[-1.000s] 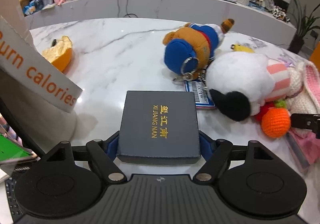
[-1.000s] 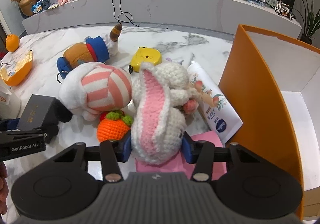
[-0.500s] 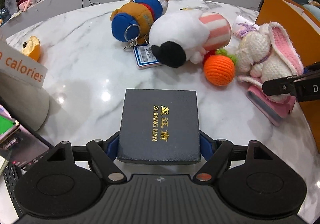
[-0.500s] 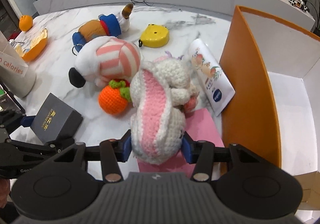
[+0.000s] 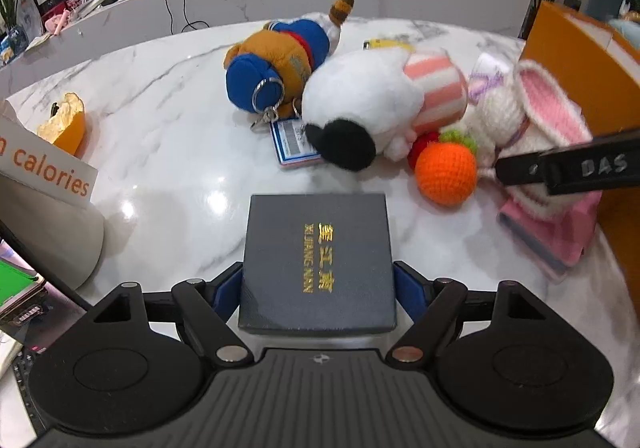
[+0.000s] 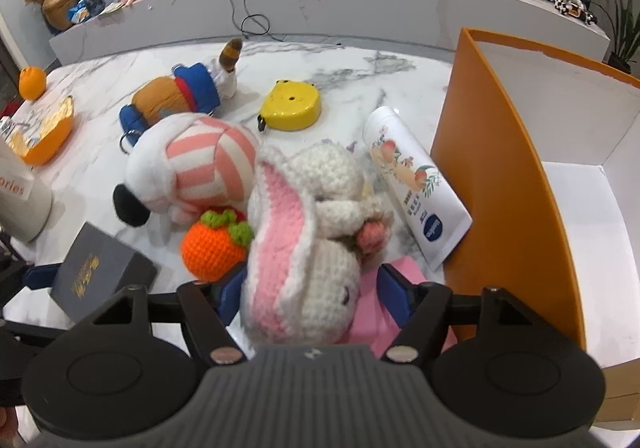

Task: Organize objects
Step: 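Grasp the crocheted bunny with the right gripper while the left holds the dark box, then carry the bunny and dark box over the storage box with both grippers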

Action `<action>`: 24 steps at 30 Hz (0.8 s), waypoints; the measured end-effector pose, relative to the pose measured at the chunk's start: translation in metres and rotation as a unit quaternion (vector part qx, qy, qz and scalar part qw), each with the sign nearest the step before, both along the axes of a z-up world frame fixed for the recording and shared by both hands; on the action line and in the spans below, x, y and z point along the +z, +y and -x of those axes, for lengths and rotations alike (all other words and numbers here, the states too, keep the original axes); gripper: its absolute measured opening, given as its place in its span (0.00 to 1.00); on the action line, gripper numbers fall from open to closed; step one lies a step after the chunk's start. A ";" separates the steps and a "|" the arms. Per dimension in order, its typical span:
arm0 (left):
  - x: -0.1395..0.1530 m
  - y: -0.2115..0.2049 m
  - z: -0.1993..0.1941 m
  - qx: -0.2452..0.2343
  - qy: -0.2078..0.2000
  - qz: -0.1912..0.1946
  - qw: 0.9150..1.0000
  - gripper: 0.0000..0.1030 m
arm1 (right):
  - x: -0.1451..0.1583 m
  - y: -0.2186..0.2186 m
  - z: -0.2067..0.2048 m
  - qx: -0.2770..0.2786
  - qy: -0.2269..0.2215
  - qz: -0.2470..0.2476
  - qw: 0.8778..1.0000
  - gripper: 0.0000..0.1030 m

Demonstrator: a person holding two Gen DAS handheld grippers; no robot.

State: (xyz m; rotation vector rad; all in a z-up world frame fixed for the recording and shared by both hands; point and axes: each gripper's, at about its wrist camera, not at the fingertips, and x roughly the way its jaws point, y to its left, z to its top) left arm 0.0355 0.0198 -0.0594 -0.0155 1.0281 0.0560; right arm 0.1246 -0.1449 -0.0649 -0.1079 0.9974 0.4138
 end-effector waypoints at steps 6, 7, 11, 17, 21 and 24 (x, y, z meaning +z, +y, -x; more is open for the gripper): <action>-0.003 0.005 -0.005 0.009 -0.008 0.007 1.000 0.91 | -0.002 0.003 -0.005 -0.008 0.004 -0.015 1.000 0.54; -0.005 0.006 -0.006 0.009 -0.006 0.010 1.000 0.91 | -0.003 0.004 -0.004 -0.007 0.003 -0.013 1.000 0.53; -0.009 0.009 -0.006 0.015 -0.006 0.017 1.000 0.87 | -0.002 0.005 -0.004 -0.006 0.002 -0.009 1.000 0.51; -0.006 0.010 -0.004 0.009 -0.002 0.025 1.000 0.86 | 0.007 -0.002 -0.003 -0.011 0.001 -0.024 1.000 0.50; -0.001 0.007 -0.002 0.002 -0.008 0.019 1.000 0.86 | 0.014 -0.005 0.000 -0.013 -0.005 -0.033 0.999 0.50; 0.005 0.006 0.000 -0.004 -0.016 0.029 0.999 0.86 | 0.019 -0.008 0.002 -0.015 -0.008 -0.036 0.999 0.50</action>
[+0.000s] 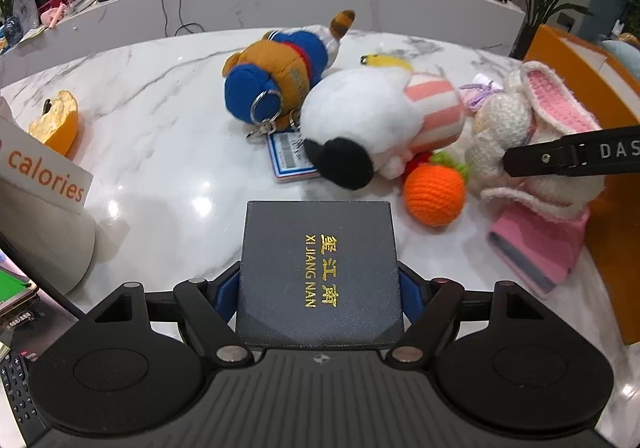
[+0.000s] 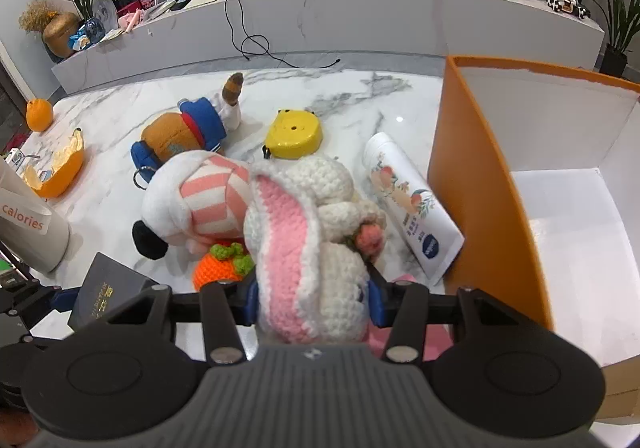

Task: Organize objects
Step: 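Carry the bunny and dark box over the storage box with both grippers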

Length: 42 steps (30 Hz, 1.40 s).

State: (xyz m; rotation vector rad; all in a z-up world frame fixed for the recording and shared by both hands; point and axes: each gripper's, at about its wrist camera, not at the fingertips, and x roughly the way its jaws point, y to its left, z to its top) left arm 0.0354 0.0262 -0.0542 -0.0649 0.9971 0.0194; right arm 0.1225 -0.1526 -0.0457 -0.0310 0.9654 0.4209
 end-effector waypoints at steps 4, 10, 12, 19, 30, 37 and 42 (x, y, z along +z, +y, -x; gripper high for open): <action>0.010 -0.002 0.002 -0.004 -0.015 0.013 1.000 0.86 | 0.007 -0.006 0.002 -0.002 -0.004 -0.011 1.000 0.50; 0.025 -0.010 0.001 -0.011 -0.035 0.012 0.999 0.86 | 0.025 -0.014 0.005 -0.006 -0.018 -0.033 0.999 0.50; 0.030 -0.014 0.003 -0.017 -0.040 0.010 0.999 0.86 | 0.032 -0.017 0.006 -0.006 -0.022 -0.042 0.999 0.50; 0.045 -0.033 0.005 -0.043 -0.053 -0.004 0.998 0.86 | 0.058 -0.036 0.011 -0.010 -0.041 -0.083 0.996 0.50; 0.080 -0.072 -0.003 -0.066 -0.082 -0.001 0.994 0.86 | 0.091 -0.079 0.021 -0.033 -0.071 -0.123 0.989 0.50; 0.095 -0.115 -0.018 -0.108 -0.096 -0.005 0.990 0.86 | 0.101 -0.120 0.024 -0.065 -0.083 -0.135 0.985 0.50; 0.099 -0.147 -0.026 -0.140 -0.099 -0.005 0.985 0.86 | 0.103 -0.144 0.023 -0.085 -0.088 -0.129 0.984 0.50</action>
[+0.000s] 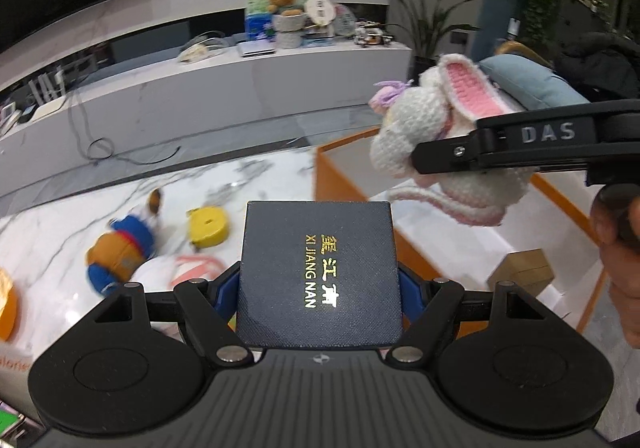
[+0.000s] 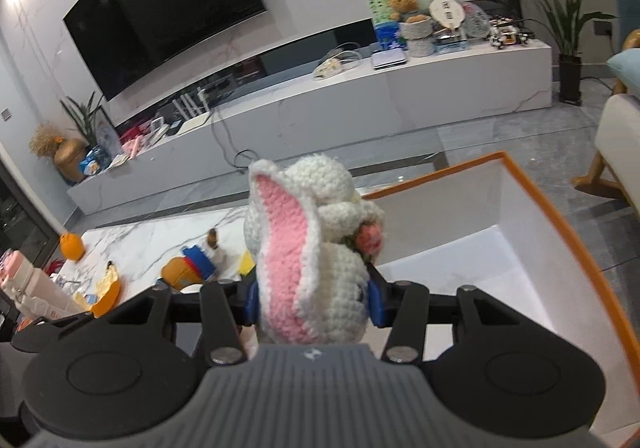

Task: Organize objects
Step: 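Carry the bunny and dark box over the storage box with both grippers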

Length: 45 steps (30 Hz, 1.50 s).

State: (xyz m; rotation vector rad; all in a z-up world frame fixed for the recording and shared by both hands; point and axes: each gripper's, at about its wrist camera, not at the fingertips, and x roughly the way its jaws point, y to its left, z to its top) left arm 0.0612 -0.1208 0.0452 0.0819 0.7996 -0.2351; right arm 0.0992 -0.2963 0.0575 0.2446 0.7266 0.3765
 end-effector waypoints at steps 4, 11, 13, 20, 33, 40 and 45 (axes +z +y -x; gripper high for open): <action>0.003 -0.026 -0.004 -0.027 -0.002 0.001 1.000 0.86 | 0.001 -0.019 -0.002 -0.020 0.000 0.002 1.000 0.50; 0.000 -0.070 -0.012 -0.070 -0.001 -0.007 0.998 0.86 | -0.007 -0.046 -0.011 -0.041 0.022 0.029 0.999 0.50; -0.002 -0.081 -0.014 -0.077 0.001 -0.011 0.997 0.86 | -0.008 -0.053 -0.012 -0.050 0.023 0.042 0.998 0.50; -0.017 -0.114 -0.020 -0.102 0.010 -0.036 0.994 0.86 | -0.014 -0.070 -0.014 -0.063 0.026 0.076 0.995 0.50; -0.054 -0.145 -0.029 -0.127 0.046 -0.085 0.987 0.86 | -0.043 -0.073 -0.025 -0.053 0.072 0.138 0.986 0.50; -0.075 -0.153 -0.034 -0.133 0.070 -0.106 0.983 0.86 | -0.061 -0.067 -0.032 -0.038 0.099 0.165 0.981 0.50; -0.078 -0.158 -0.037 -0.132 0.069 -0.117 0.982 0.86 | -0.067 -0.067 -0.036 -0.038 0.110 0.161 0.980 0.50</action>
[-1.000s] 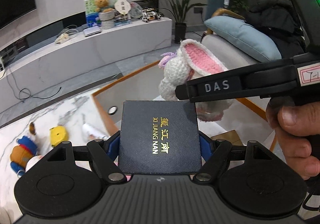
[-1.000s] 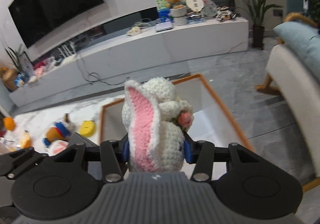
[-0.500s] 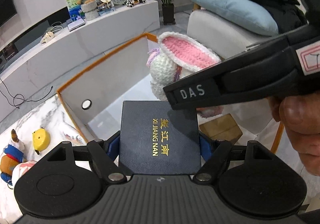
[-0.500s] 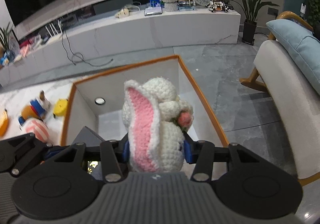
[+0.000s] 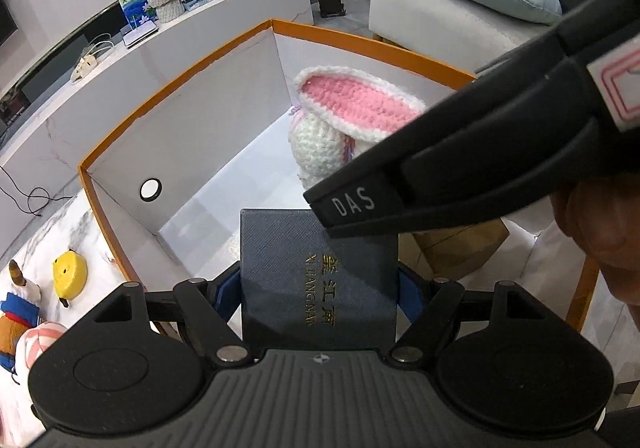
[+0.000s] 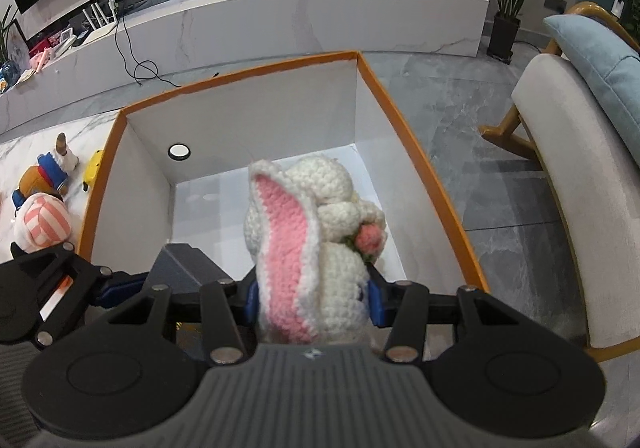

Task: Organize objects
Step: 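Carry the bunny and dark box over the storage box with both grippers, then release the bunny into the storage box while the left gripper drops the dark box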

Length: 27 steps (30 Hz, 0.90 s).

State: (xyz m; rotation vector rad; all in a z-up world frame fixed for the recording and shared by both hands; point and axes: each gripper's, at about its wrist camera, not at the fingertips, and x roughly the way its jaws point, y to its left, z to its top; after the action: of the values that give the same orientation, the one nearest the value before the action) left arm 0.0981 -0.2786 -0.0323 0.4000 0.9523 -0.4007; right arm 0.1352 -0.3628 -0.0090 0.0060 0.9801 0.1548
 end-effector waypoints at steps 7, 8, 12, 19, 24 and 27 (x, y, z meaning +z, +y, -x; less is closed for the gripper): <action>-0.001 -0.003 0.000 -0.001 0.000 0.001 1.000 0.87 | -0.005 -0.001 -0.002 -0.007 0.015 0.001 1.000 0.50; -0.001 -0.002 0.001 -0.001 0.000 0.003 1.000 0.87 | -0.005 -0.001 -0.002 -0.007 0.016 0.001 1.000 0.51; 0.000 -0.004 0.001 -0.003 0.000 0.002 1.000 0.88 | -0.001 0.001 0.000 -0.006 0.009 0.002 1.000 0.55; 0.003 -0.001 0.001 0.009 0.003 0.023 1.000 0.89 | 0.010 0.001 0.003 -0.005 -0.016 -0.008 1.000 0.60; 0.013 0.009 -0.002 0.034 0.005 0.058 0.998 0.89 | 0.018 -0.005 0.003 -0.018 -0.032 -0.028 0.999 0.60; 0.022 0.014 -0.001 0.042 0.002 0.074 0.996 0.89 | 0.023 -0.008 0.004 -0.025 -0.045 -0.038 0.998 0.61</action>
State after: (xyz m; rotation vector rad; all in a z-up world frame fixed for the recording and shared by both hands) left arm 0.0991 -0.2648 -0.0100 0.2233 0.9336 -0.3936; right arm 0.1313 -0.3710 0.0137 0.0938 0.8834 0.1446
